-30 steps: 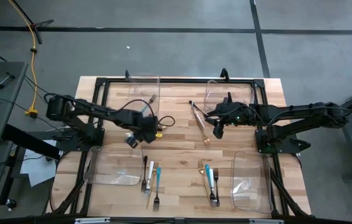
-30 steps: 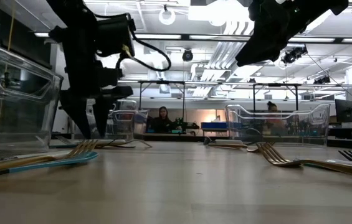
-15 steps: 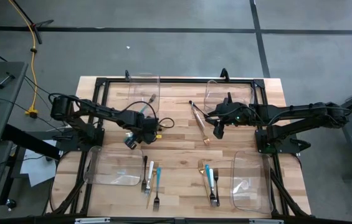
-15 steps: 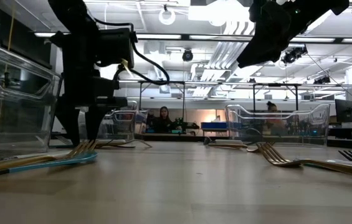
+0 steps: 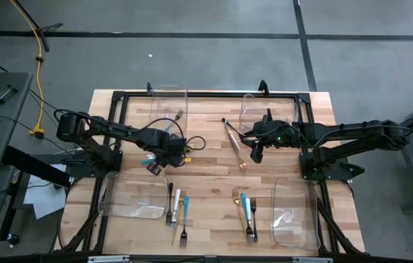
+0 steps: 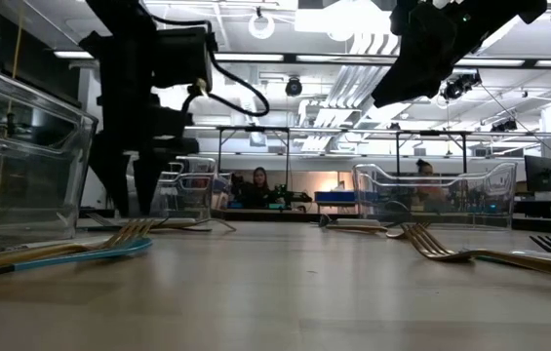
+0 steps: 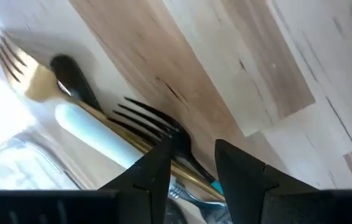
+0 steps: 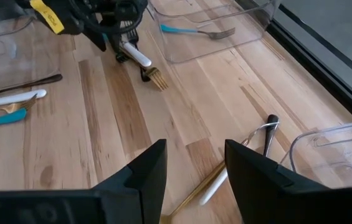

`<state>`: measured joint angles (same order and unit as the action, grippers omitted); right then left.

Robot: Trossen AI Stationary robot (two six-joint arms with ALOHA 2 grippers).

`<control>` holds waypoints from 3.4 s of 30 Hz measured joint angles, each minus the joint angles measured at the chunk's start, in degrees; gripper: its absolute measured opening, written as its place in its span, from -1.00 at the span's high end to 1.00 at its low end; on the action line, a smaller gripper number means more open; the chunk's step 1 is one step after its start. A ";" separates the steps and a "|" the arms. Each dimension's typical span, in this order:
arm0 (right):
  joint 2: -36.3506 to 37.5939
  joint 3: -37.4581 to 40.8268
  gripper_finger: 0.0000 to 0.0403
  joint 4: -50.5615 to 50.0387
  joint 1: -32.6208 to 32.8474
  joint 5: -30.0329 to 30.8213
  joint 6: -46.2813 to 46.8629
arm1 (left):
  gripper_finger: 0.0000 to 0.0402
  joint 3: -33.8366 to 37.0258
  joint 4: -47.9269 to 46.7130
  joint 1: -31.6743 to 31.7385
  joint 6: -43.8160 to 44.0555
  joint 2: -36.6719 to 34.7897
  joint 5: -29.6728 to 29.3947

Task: Sort silverware by color (type)
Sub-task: Put the blue fork into the top left transparent bin

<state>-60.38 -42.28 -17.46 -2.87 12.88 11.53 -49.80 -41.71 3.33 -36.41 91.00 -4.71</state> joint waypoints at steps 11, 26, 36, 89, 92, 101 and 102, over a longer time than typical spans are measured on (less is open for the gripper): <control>0.00 0.00 0.22 -0.07 0.02 0.00 0.00 | 0.40 5.29 1.19 0.42 4.71 -0.22 -0.76; 0.00 0.00 0.22 -0.06 0.00 0.01 0.28 | 0.44 5.37 1.88 0.53 8.98 -0.17 0.11; 0.00 0.00 0.22 -0.07 0.00 0.00 0.46 | 0.88 5.44 1.71 0.69 10.73 -0.15 0.59; -15.49 -0.02 0.22 43.42 -0.11 -10.25 -18.05 | 1.00 16.87 81.94 8.07 34.71 -21.88 15.76; -15.25 -0.02 0.22 43.37 -0.13 -10.25 -18.03 | 1.00 16.87 81.87 8.07 34.72 -21.88 15.76; -14.19 0.00 0.22 40.84 -0.13 -9.35 -18.04 | 1.00 16.87 81.00 8.49 34.89 -22.57 12.29; -13.95 0.03 0.22 40.11 -0.13 -8.25 -18.03 | 1.00 16.87 80.32 8.94 34.83 -23.30 10.59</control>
<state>-74.33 -42.25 22.64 -3.01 4.63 -6.50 -32.93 38.61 12.27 -1.57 67.70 5.88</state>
